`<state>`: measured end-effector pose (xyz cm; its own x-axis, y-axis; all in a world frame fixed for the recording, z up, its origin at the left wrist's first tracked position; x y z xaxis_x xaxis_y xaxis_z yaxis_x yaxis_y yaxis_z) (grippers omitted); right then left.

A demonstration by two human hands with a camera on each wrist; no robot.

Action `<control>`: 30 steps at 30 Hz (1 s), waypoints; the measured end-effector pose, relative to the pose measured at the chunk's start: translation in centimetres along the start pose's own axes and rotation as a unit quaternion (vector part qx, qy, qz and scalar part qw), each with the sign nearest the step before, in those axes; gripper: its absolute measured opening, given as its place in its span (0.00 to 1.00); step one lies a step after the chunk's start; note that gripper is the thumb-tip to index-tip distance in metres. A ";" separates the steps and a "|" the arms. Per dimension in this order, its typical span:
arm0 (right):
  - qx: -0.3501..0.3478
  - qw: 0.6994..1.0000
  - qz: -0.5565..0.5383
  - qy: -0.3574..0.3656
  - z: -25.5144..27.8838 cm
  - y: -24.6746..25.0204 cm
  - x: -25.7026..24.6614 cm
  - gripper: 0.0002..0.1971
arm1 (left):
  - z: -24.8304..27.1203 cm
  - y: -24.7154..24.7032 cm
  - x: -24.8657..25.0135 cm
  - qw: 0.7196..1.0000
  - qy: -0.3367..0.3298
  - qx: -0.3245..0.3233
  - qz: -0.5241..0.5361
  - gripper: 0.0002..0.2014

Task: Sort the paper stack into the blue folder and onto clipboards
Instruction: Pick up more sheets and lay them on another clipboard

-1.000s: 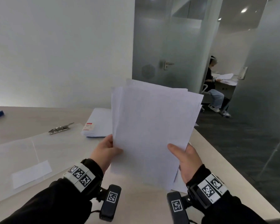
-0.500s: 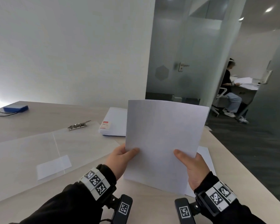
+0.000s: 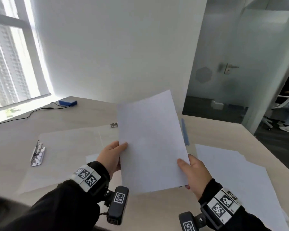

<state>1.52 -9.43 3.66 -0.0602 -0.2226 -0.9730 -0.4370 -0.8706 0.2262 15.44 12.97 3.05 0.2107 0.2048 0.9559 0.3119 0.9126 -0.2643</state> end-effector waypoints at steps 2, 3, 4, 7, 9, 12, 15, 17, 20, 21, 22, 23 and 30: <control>-0.019 1.000 -0.013 -0.007 -1.0 -2.5 -0.1 0.10 | 0.2 4.2 1.0 0.999 -0.005 0.040 -0.024 0.10; -0.028 0.999 -0.013 -0.013 -1.6 -3.7 0.0 0.09 | 0.3 6.6 1.5 0.996 -0.012 0.072 -0.047 0.10; -0.033 0.999 -0.017 -0.021 -2.2 -4.9 0.2 0.09 | 0.5 9.1 2.1 0.992 -0.021 0.105 -0.071 0.09; -0.049 0.996 -0.043 -0.054 -4.3 -9.0 0.8 0.07 | 1.4 16.4 3.8 0.974 -0.044 0.191 -0.118 0.10; -0.066 0.994 -0.054 -0.070 -5.5 -12.1 0.8 0.08 | 2.3 20.8 4.9 0.961 -0.049 0.236 -0.133 0.11; -0.094 0.990 -0.061 -0.089 -6.8 -17.0 0.5 0.09 | 3.3 26.3 5.9 0.947 -0.049 0.290 -0.129 0.12; -0.123 0.985 -0.060 -0.105 -7.0 -21.5 -0.6 0.09 | 3.2 30.3 5.9 0.942 -0.029 0.313 -0.120 0.14; -0.144 0.981 -0.057 -0.117 -7.1 -24.4 -1.2 0.09 | 2.4 32.2 5.4 0.942 0.006 0.314 -0.120 0.16; -0.171 0.977 -0.048 -0.118 -7.3 -28.1 -2.3 0.09 | 0.6 33.7 4.6 0.949 0.048 0.289 -0.114 0.18; -0.179 0.975 -0.047 -0.119 -7.3 -29.0 -2.6 0.09 | 0.2 33.8 4.5 0.953 0.055 0.278 -0.109 0.17; -0.185 0.974 -0.046 -0.121 -7.4 -29.8 -2.7 0.09 | -0.1 34.0 4.4 0.955 0.062 0.269 -0.109 0.17; -0.189 0.973 -0.044 -0.122 -7.4 -30.5 -2.8 0.09 | -0.3 34.1 4.3 0.956 0.068 0.262 -0.114 0.17; -0.202 0.971 -0.026 -0.127 -8.5 -32.7 -1.9 0.10 | -1.2 34.3 4.8 0.957 0.100 0.234 -0.138 0.16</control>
<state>23.51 15.76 -1.49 -0.2883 -0.1030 -0.9520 -0.0616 -0.9901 0.1258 28.26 44.82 -1.63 0.3670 -0.0959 0.9253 -0.0581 0.9904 0.1257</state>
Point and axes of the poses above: each hand's wrist, its own z-axis away from the middle knuckle, its own y-axis out of the back of the hand, x = y × z, the point moved 7 cm from there along -z, towards the middle knuckle
